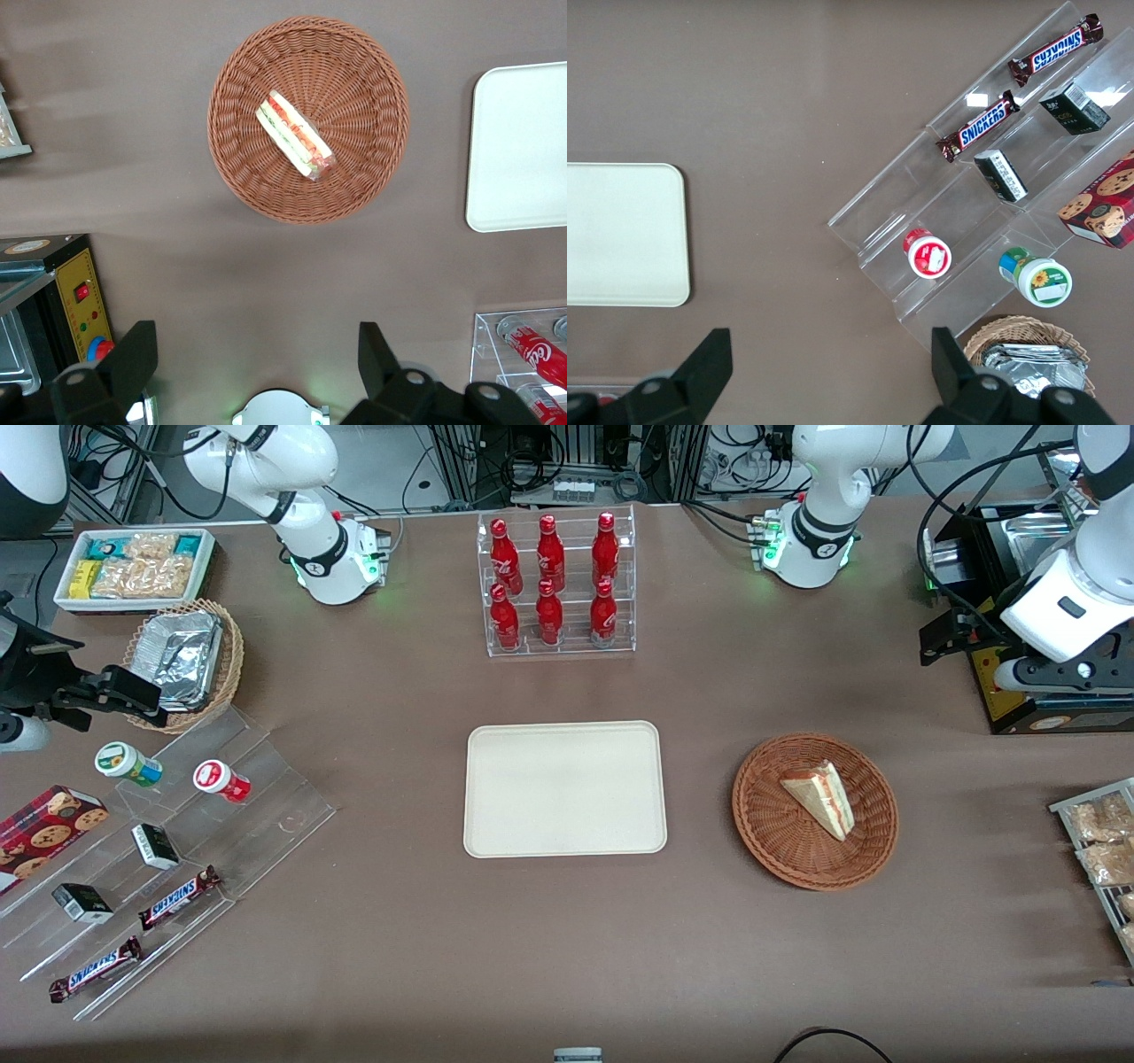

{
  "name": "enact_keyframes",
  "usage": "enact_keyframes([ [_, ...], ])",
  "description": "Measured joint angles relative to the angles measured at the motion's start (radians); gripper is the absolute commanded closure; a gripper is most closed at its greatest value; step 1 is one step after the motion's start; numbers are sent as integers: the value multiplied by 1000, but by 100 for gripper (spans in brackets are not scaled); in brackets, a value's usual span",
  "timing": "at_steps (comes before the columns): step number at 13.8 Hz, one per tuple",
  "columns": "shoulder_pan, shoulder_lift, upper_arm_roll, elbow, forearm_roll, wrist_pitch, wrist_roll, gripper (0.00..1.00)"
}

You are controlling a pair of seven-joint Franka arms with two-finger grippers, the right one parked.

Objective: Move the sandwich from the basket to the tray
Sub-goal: 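Move the left gripper over the wrapped sandwich in the wicker basket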

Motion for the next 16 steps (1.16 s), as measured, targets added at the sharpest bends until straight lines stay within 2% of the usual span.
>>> enact_keyframes([
  [5,0,1,0,-16,0,33,3,0],
  [12,7,14,49,-248,-3,276,-40,0],
  [16,7,14,48,-333,-4,394,-120,0],
])
